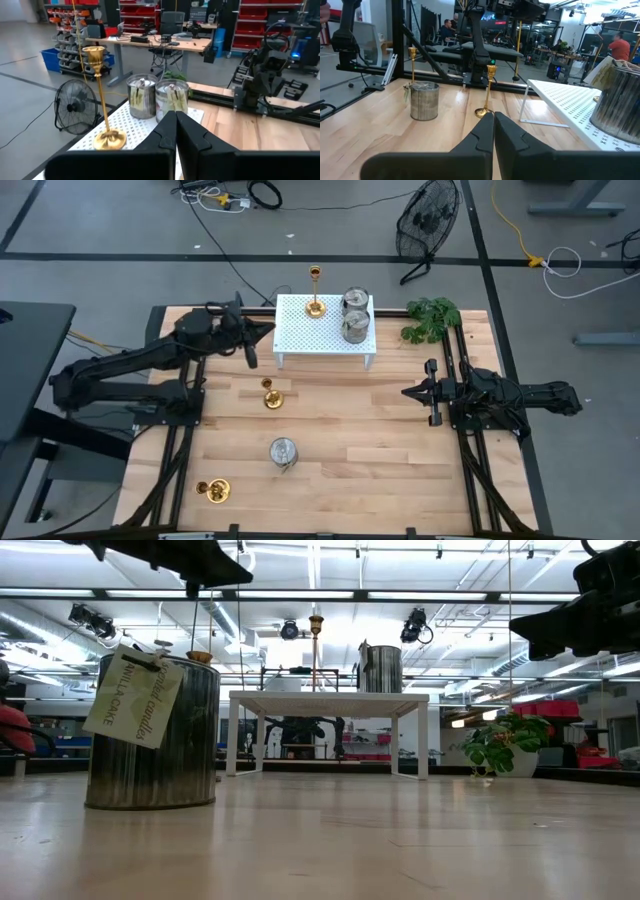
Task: Pick & Place candle stick holders
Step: Adjust the candle holder on the shelf
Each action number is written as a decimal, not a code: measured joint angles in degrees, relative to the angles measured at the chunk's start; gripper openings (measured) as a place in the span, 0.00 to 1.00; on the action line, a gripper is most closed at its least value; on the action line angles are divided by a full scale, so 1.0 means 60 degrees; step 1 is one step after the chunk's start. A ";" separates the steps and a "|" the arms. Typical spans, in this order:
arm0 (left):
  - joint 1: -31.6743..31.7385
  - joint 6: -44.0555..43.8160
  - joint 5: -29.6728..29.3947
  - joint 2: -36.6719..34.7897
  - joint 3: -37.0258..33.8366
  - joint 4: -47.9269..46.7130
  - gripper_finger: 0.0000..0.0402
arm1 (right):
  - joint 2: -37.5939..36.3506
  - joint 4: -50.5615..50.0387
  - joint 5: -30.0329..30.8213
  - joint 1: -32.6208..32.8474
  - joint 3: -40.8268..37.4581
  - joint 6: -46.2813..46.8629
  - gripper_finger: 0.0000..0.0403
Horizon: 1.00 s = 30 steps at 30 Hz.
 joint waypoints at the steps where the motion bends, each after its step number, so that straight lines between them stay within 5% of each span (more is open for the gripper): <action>1: 0.0000 0.0002 0.0000 0.0152 0.0000 0.0169 0.02 | -0.0001 0.0000 0.0002 0.0000 0.0000 -0.0001 0.04; 8: 0.0333 0.0002 0.0320 0.1244 0.0000 0.1685 0.05 | -0.0003 0.0000 0.0003 0.0000 0.0000 0.0003 0.04; 21: 0.1314 0.0297 0.0969 0.3168 0.1466 0.1715 0.06 | 0.0001 0.0003 0.0003 0.0000 0.0000 -0.0001 0.04; 30: 0.1850 0.0249 0.1078 0.4210 0.1661 0.1758 0.20 | 0.0001 0.0000 0.0000 0.0000 0.0000 -0.0001 0.04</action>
